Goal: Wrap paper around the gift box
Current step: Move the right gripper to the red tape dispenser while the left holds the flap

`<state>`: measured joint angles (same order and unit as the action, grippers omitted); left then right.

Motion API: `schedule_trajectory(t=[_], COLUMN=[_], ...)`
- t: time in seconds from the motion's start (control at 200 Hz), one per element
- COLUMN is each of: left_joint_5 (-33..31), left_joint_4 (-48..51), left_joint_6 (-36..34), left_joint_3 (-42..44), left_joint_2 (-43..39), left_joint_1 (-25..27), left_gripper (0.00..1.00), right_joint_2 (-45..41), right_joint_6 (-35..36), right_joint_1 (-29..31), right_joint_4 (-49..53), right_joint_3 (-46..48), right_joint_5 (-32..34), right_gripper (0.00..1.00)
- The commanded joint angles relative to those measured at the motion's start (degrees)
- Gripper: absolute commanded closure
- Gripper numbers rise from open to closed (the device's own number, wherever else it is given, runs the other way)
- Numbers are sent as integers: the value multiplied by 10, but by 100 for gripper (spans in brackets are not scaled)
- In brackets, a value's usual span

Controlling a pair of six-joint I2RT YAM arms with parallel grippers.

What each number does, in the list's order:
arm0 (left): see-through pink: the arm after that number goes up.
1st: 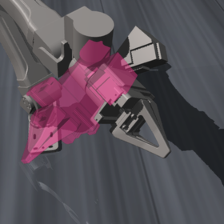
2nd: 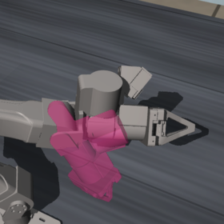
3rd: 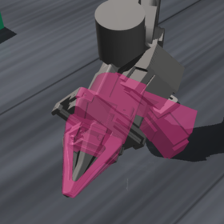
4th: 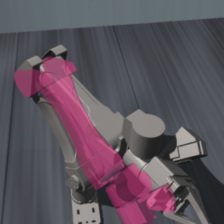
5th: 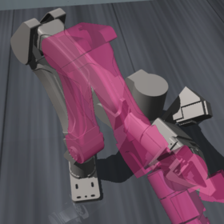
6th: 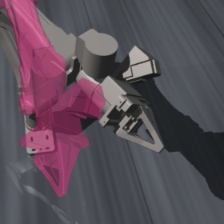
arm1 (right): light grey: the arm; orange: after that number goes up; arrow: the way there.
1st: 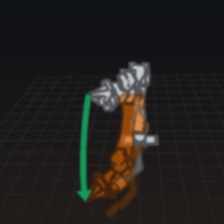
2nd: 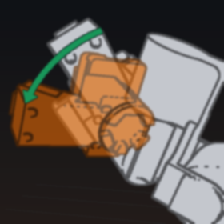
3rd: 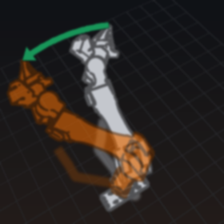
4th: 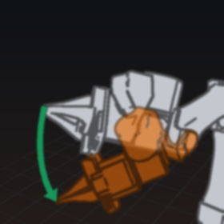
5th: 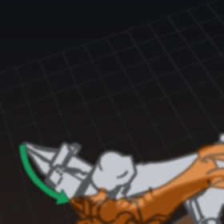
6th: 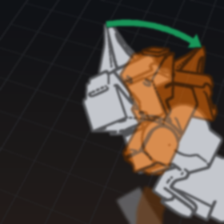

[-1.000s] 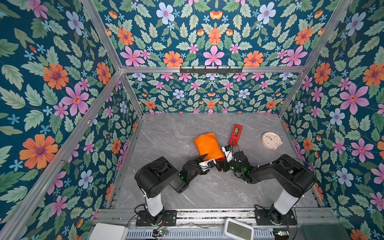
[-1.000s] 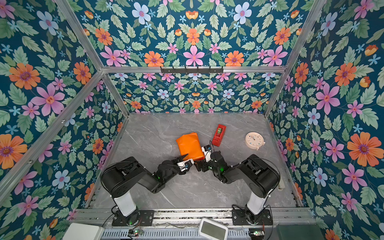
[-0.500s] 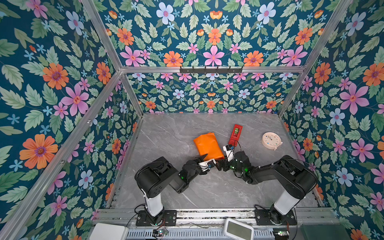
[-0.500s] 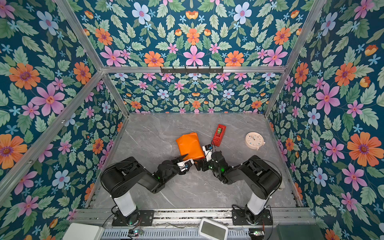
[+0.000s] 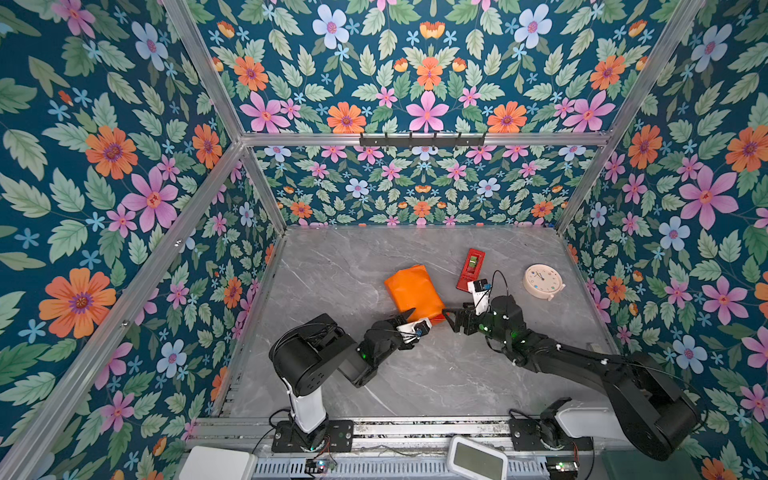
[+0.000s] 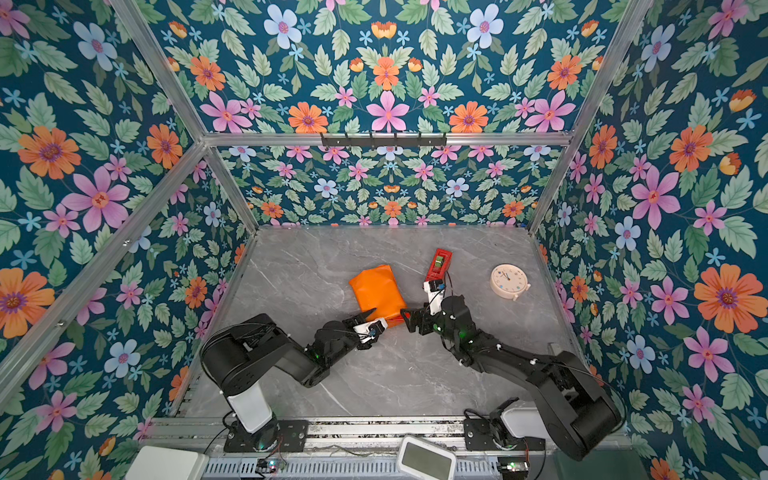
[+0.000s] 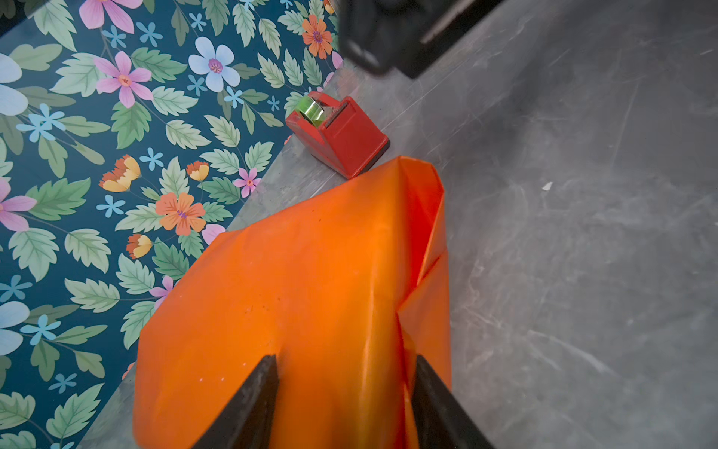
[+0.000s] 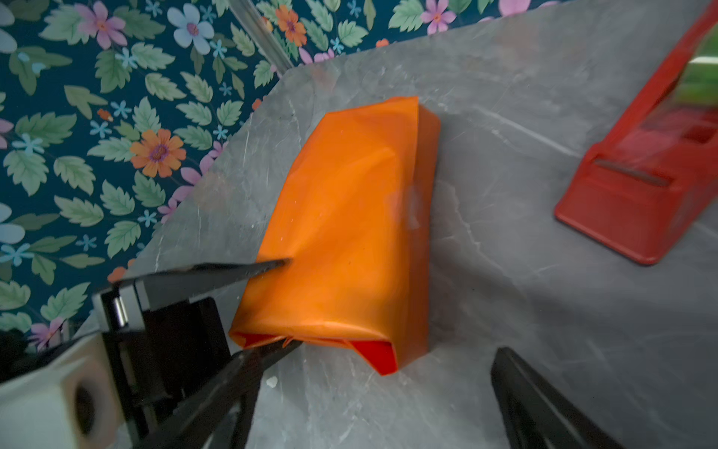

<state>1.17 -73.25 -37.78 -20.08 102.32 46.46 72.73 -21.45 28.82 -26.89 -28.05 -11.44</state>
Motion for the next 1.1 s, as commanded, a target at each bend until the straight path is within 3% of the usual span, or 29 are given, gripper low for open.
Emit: schedule_trajectory(t=[0.0,0.2,0.335,0.62,0.795,1.095], left_joint_5=[9,9,10,10,10,11], left_joint_4=[59,59,60,59,59,59], left_joint_6=[11,10,10,9,9,9], left_joint_3=[3,3,3,3,3,5], left_joint_2=[2,2,2,2,2,-2], left_joint_1=[0,0,0,0,0,0], left_gripper=[45,45,45,45,45,45], right_joint_2=[-31,2,68,217,299,357], right_joint_6=[-23,-85,-125,-192,-225,-234], right_joint_1=[-33,-122,-175,-228,-233,-235], right_joint_4=[149,330,378,341,307,294], right_joint_3=[-39,-174,-254,-365,-401,-433], right_joint_5=[-7,-30,-78,-196,-214,-223], right_gripper=[7,9,16,39,45,51])
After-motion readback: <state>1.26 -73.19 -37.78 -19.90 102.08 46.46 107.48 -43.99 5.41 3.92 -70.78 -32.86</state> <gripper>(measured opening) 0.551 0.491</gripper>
